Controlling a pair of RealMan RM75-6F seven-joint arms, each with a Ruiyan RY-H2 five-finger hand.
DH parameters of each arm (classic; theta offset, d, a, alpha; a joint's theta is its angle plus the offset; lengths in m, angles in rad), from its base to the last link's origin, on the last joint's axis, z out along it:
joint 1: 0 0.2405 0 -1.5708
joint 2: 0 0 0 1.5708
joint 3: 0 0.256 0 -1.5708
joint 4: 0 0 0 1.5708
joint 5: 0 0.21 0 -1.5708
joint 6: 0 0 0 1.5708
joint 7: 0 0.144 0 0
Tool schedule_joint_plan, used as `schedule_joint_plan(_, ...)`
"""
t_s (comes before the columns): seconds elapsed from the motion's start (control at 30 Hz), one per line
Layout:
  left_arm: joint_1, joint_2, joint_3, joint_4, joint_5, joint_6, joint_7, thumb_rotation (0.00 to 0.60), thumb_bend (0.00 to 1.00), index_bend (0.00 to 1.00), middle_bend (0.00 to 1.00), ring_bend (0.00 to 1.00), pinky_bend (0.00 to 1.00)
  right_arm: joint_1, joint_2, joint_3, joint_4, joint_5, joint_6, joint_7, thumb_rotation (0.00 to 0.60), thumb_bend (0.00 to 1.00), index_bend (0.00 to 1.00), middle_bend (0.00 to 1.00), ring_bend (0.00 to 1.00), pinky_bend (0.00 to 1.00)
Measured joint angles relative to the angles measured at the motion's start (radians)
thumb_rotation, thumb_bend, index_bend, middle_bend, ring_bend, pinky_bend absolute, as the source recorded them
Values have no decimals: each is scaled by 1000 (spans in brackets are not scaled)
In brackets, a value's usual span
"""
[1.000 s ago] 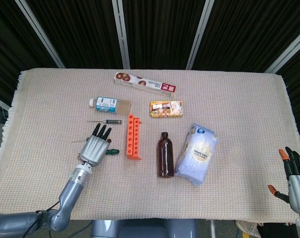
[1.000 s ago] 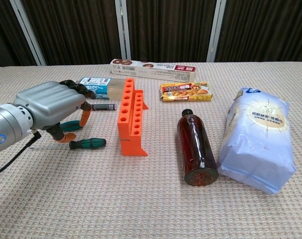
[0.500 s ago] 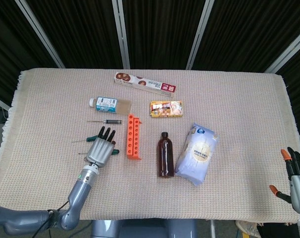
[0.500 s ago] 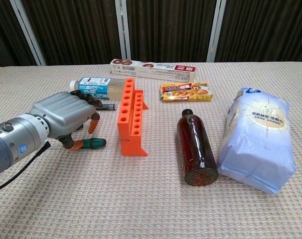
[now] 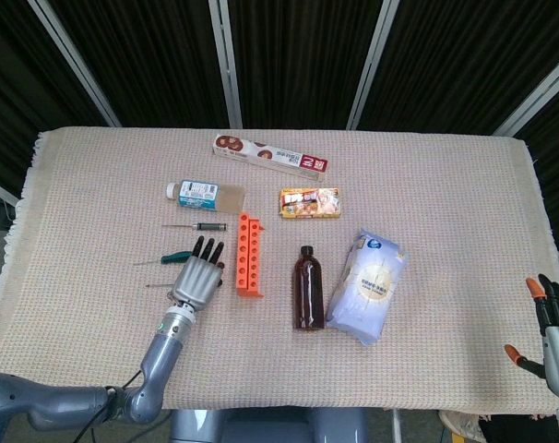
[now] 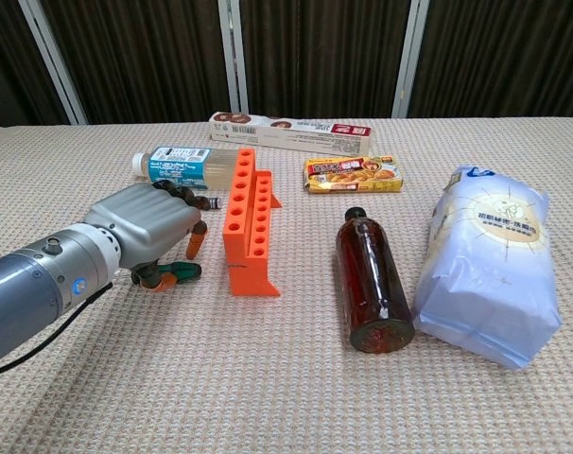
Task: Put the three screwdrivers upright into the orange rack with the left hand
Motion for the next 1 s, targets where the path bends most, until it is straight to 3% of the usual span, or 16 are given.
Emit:
schedule_joint_plan(0.7,-19,-16,34,29,-5,22,-35,600,333,485,35,0,0,-5,-3,-3,1,4,0,1,600,0,0,0,0,0)
schedule_joint_plan(1.0,-15,9,44,7,34,35,-71,600,355,674,86,4,0,-6,-4,-4,2,3,-2,3,600,0,0,0,0,0)
